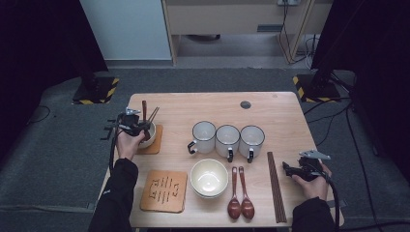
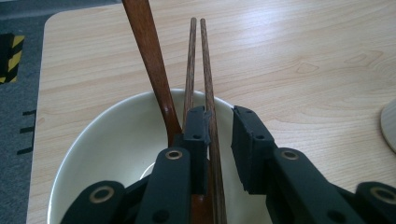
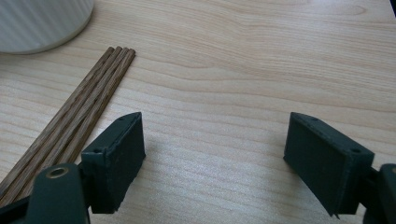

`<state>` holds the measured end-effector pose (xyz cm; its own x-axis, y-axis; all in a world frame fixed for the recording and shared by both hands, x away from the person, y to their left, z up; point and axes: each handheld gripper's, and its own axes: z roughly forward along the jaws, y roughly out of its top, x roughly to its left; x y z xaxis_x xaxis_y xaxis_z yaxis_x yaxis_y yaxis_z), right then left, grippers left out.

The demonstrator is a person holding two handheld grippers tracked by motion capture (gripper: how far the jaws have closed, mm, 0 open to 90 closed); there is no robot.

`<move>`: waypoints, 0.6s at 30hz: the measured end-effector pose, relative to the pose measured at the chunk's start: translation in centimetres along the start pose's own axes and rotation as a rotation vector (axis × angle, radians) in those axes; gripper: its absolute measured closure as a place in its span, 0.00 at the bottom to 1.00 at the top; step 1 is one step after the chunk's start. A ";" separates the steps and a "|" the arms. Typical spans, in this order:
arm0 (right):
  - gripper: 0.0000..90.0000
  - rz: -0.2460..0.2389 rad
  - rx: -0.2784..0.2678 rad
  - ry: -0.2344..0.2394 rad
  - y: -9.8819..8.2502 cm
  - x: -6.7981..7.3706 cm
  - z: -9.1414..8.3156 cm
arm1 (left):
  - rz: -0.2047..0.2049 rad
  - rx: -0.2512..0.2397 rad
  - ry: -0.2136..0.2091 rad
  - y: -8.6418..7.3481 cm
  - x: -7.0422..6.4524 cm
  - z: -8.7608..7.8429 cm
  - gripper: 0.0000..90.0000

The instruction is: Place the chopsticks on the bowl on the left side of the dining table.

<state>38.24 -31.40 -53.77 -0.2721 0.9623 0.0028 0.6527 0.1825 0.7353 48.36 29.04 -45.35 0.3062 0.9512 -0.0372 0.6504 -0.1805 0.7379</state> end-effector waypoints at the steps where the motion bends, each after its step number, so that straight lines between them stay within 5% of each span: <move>1: 0.22 0.002 0.001 0.000 0.0 0.0 0.0 | 0.000 -0.005 -0.001 0.0 -0.1 -0.1 0.83; 7: 0.22 0.002 0.000 0.000 0.0 0.0 0.0 | 0.016 -0.039 -0.009 -0.1 -0.6 -1.8 0.83; 18: 0.21 -0.002 0.002 0.004 0.0 0.0 0.0 | 0.030 -0.113 -0.014 -2.8 -1.6 -5.4 0.83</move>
<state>38.25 -31.36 -53.78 -0.2763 0.9611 0.0034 0.6534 0.1852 0.7340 42.34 29.39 -43.72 0.3344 0.9422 -0.0226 0.5585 -0.1787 0.8100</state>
